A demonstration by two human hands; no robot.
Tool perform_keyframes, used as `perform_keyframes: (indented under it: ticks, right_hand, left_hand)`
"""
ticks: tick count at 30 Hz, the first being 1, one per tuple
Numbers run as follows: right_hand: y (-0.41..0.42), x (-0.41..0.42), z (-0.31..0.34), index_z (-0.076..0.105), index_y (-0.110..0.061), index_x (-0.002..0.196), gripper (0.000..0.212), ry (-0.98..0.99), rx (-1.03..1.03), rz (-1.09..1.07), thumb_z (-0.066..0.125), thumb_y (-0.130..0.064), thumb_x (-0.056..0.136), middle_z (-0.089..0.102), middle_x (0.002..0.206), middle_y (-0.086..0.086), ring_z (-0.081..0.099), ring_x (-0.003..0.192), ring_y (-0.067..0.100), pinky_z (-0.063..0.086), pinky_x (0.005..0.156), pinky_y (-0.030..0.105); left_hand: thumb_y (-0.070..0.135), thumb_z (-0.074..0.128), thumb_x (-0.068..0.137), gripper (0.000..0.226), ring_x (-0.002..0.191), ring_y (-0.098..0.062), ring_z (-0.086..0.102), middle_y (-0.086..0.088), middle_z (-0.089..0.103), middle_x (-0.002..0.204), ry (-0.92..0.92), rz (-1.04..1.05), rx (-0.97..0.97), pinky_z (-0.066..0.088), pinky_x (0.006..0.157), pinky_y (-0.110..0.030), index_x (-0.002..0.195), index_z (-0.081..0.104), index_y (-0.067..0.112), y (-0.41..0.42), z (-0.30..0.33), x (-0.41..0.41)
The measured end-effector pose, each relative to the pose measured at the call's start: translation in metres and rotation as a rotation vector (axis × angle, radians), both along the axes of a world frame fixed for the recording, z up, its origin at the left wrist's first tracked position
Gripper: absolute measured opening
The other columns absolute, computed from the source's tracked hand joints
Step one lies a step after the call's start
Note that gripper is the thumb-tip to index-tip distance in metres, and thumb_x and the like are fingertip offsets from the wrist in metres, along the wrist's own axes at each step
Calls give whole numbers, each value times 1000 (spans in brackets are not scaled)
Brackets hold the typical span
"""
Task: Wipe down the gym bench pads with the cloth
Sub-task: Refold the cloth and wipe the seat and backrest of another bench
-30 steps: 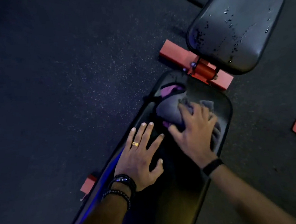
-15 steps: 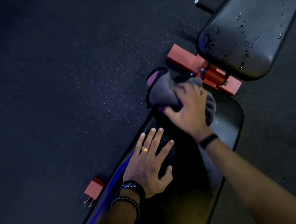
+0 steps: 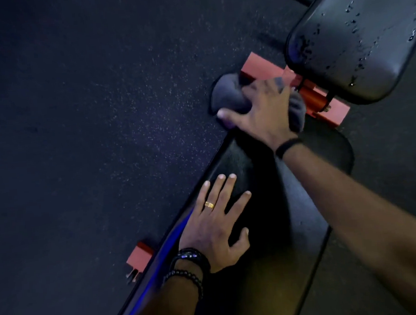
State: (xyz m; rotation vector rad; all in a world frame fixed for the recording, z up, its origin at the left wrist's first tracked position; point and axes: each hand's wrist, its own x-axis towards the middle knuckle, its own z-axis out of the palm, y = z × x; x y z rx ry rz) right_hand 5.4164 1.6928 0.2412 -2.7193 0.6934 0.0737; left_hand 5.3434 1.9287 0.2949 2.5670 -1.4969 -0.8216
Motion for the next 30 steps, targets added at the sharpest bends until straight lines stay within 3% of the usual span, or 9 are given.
perform_keyframes:
  ticks: [4,6,8,12,16,20,23,26,30]
  right_hand:
    - [44,-36,18,68,-24,99,67,-134,50,447,47,-83,76,63,105,-1,53,100,23,36,89,47]
    - [22,-21,5,68,-22,101,69,-117,0,501,47,-83,77,63,105,1,53,100,24,35,86,46]
    - [-11,2,-13,67,-22,102,72,-100,-13,306,47,-84,73,65,104,5,56,100,27,37,86,46]
    - [-82,-10,-31,65,-22,115,80,33,221,-315,54,-85,68,70,110,11,65,103,33,51,84,43]
    - [-77,-115,-14,61,-14,103,65,15,-17,-420,55,-74,78,64,102,18,60,96,41,47,73,46]
    - [-57,-186,0,60,-8,108,73,12,-7,-682,55,-72,75,56,110,21,52,107,44,46,84,55]
    - [-69,-127,-12,56,-14,125,72,136,-123,-658,54,-71,81,53,121,24,47,115,45,39,92,58]
    - [-48,-81,-10,55,-12,126,72,158,-157,-508,52,-68,82,54,122,24,46,118,43,37,93,57]
    - [53,-160,38,58,-21,123,65,7,-75,-313,62,-60,72,54,117,14,47,110,33,38,85,48]
  left_hand:
    - [50,52,81,74,149,-30,18,-11,25,158,54,26,-23,17,120,-55,148,34,25,-3,1,-2]
    - [50,51,81,74,150,-29,14,-11,20,161,36,21,-19,14,121,-53,148,34,25,-5,3,0]
    - [50,50,82,72,150,-28,13,-11,17,162,12,12,-28,13,121,-51,148,34,25,-5,0,2]
    - [52,48,84,71,150,-29,13,-11,16,162,5,9,-28,13,121,-51,148,32,25,-2,-1,0]
    - [51,47,84,72,151,-28,9,-11,12,163,3,6,-22,10,121,-51,149,29,25,1,-3,-1]
    - [51,47,84,73,151,-29,8,-11,11,163,7,11,-21,12,121,-52,149,31,24,1,-4,-2]
    - [51,47,84,71,151,-29,11,-12,14,162,0,6,-21,15,121,-52,148,33,24,-1,-3,0]
    - [50,49,83,71,151,-28,11,-12,15,162,-10,15,-25,17,120,-53,148,35,23,1,-3,-2]
    - [48,51,82,70,151,-29,13,-13,19,161,-12,17,-63,18,120,-53,146,41,22,-1,-1,-1]
